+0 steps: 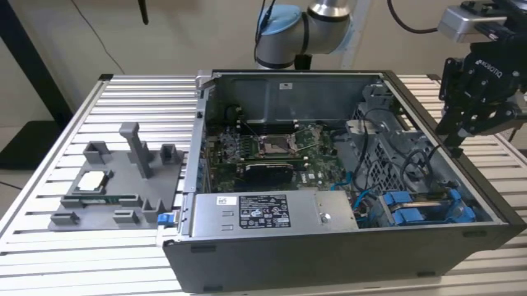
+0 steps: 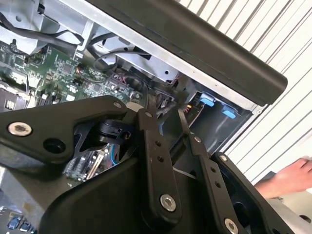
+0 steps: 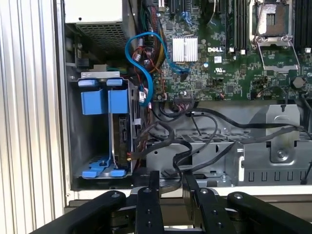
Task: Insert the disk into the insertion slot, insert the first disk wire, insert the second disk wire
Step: 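Insert the second disk wire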
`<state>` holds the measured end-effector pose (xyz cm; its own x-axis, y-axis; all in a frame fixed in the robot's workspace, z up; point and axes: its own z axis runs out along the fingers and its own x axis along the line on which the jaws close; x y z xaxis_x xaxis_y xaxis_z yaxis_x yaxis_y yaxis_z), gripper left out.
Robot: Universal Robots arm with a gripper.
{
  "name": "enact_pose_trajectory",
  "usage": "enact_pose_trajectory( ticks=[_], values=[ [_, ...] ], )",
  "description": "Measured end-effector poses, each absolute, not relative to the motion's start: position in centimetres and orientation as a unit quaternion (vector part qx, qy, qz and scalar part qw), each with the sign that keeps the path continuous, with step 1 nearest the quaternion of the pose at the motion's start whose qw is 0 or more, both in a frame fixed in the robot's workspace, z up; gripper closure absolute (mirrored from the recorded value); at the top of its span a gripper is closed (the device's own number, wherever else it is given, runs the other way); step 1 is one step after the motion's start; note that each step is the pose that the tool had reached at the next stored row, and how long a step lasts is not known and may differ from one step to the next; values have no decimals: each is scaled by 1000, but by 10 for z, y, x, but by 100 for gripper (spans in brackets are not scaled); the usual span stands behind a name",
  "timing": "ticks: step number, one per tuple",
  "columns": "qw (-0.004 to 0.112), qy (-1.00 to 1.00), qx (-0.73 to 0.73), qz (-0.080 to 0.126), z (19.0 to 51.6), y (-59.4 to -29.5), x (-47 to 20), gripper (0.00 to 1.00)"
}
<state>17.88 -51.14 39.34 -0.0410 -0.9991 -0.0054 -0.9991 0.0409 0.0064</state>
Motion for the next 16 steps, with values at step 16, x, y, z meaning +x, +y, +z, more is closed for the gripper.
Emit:
enact_pose_trajectory(
  ticks=[16],
  values=[
    [9,-722,692,-13,386,-534,200,67]
  ],
)
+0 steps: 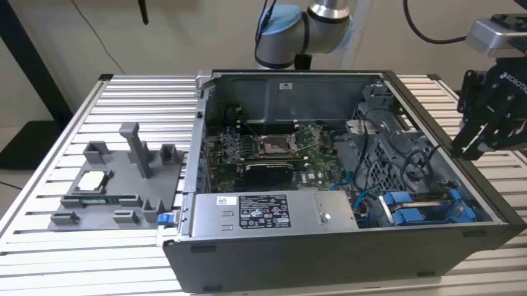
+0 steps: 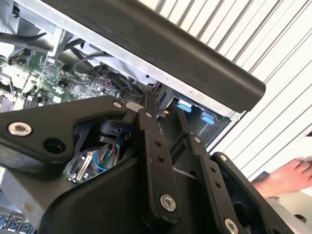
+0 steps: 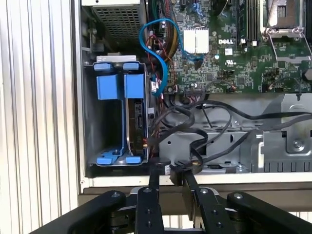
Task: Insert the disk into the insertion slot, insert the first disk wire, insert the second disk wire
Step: 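Insert the second disk wire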
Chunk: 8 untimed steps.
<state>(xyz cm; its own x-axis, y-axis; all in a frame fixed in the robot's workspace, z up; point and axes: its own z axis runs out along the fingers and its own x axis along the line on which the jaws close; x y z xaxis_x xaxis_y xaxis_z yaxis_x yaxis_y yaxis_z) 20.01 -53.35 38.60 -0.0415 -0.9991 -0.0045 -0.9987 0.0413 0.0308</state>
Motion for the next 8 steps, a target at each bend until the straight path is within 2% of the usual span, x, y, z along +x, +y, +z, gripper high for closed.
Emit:
enact_pose_trajectory(
  ticks=[8],
  values=[
    [10,-722,692,-17,380,-534,200,67]
  ],
)
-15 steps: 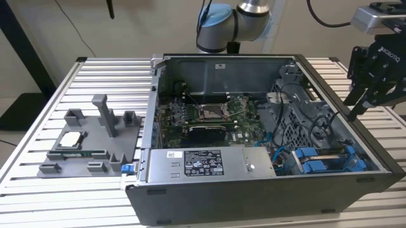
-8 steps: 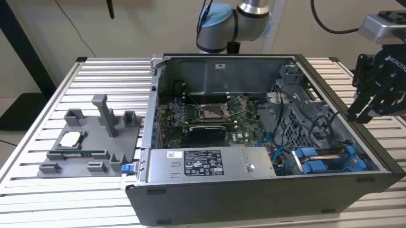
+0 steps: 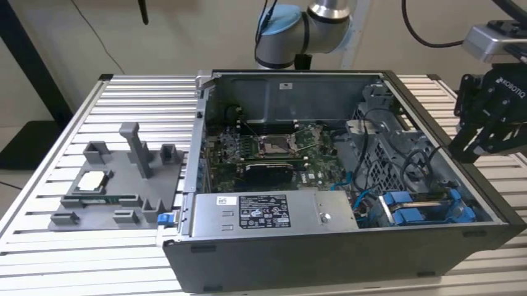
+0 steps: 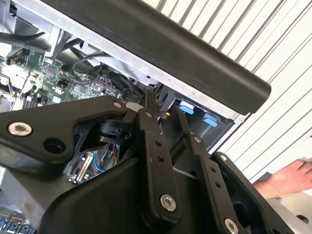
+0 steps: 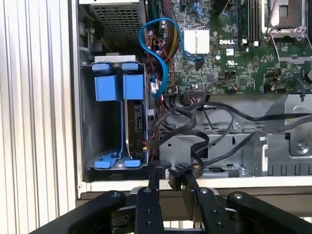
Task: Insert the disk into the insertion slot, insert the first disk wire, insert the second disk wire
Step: 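Insert the second disk wire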
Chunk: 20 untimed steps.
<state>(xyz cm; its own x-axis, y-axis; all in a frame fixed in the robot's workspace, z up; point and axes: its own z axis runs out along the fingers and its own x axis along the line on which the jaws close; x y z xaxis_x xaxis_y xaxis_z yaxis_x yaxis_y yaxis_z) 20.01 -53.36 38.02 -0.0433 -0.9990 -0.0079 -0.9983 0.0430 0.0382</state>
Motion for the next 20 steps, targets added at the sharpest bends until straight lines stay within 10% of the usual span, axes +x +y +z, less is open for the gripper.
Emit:
enact_pose_trajectory(
  ticks=[20],
  values=[
    [1,-722,691,-32,380,-539,200,84]
  ],
)
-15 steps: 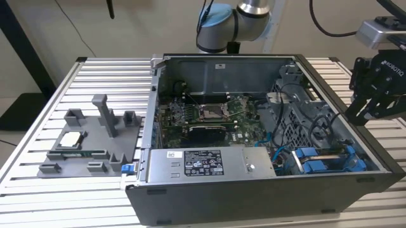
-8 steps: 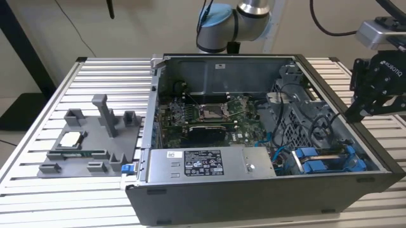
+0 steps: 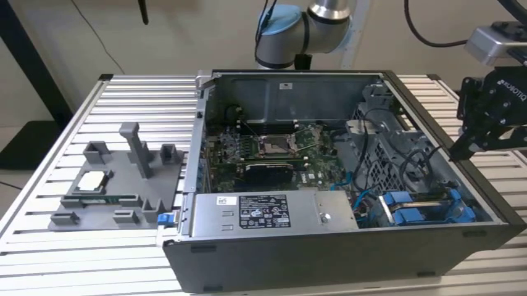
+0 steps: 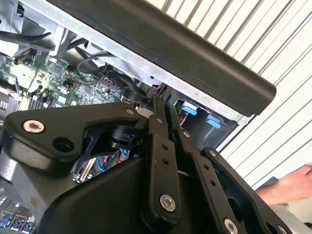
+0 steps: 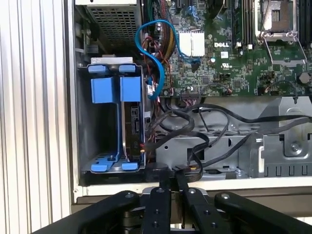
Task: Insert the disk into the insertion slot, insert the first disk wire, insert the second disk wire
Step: 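Insert the second disk wire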
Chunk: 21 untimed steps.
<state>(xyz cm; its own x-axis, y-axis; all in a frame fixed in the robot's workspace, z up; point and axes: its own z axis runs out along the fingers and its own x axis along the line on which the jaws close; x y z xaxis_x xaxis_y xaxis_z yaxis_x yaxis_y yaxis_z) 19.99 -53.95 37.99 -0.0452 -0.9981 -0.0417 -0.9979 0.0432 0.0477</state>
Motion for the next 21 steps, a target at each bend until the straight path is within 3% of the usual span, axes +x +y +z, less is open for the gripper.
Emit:
enact_pose_trajectory(
  ticks=[21],
  values=[
    [-8,-722,691,-25,390,-540,152,84]
  ],
)
